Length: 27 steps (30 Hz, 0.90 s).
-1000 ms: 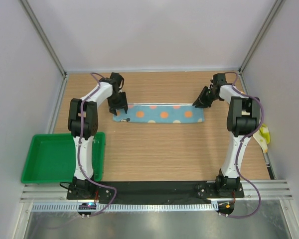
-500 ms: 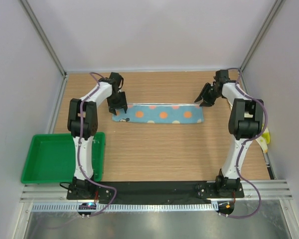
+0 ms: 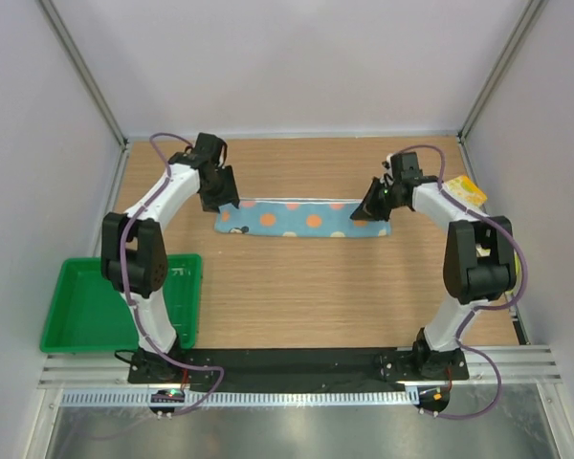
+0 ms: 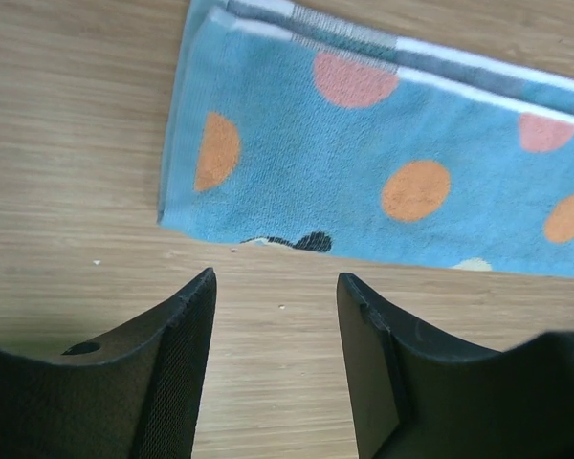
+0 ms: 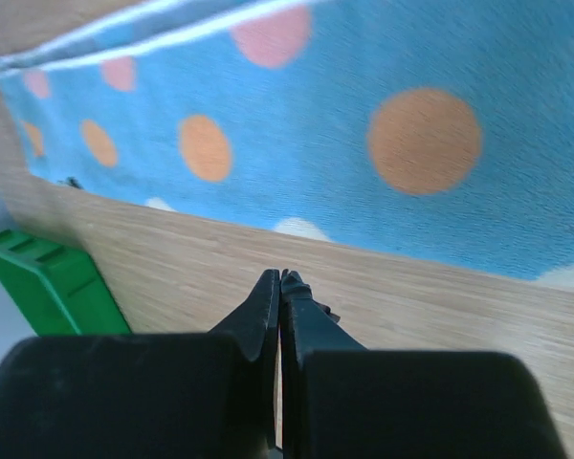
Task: Roll the towels
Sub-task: Fold the towel
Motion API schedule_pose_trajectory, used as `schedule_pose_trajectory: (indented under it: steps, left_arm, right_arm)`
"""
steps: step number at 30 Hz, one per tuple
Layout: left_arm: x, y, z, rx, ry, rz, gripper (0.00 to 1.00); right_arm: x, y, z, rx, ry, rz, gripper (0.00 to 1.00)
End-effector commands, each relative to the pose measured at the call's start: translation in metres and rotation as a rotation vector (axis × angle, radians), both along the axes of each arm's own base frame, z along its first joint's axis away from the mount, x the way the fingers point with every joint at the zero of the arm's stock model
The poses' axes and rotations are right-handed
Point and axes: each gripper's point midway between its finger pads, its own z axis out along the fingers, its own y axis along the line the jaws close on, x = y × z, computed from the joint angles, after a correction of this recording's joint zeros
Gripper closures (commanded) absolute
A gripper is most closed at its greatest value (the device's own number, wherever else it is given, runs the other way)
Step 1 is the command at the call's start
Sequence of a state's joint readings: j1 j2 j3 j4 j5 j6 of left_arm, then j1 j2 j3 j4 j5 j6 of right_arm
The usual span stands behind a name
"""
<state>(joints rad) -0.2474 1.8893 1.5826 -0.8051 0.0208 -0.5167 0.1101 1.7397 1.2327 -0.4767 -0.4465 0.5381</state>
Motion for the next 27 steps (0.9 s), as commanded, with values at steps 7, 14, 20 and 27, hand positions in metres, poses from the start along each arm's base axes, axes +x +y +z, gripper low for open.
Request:
schedule_pose_trajectory:
  steps: [7, 14, 20, 27]
  left_arm:
    - [-0.013, 0.0, -0.039, -0.005, 0.064, 0.008, 0.47]
    - [-0.012, 0.006, -0.071, 0.041, 0.145, 0.028, 0.47]
    - [-0.011, 0.019, -0.091, 0.086, 0.199, 0.068, 0.48]
    - [-0.011, 0.032, -0.096, 0.11, 0.218, 0.1, 0.48]
  right_arm:
    - [-0.014, -0.024, -0.051, 0.003, 0.131, -0.055, 0.99]
    - [-0.026, -0.061, -0.078, 0.016, 0.21, -0.131, 0.99]
    - [-0.037, -0.083, -0.092, -0.045, 0.253, -0.185, 0.99]
    - [-0.044, -0.099, -0.105, -0.061, 0.299, -0.225, 0.99]
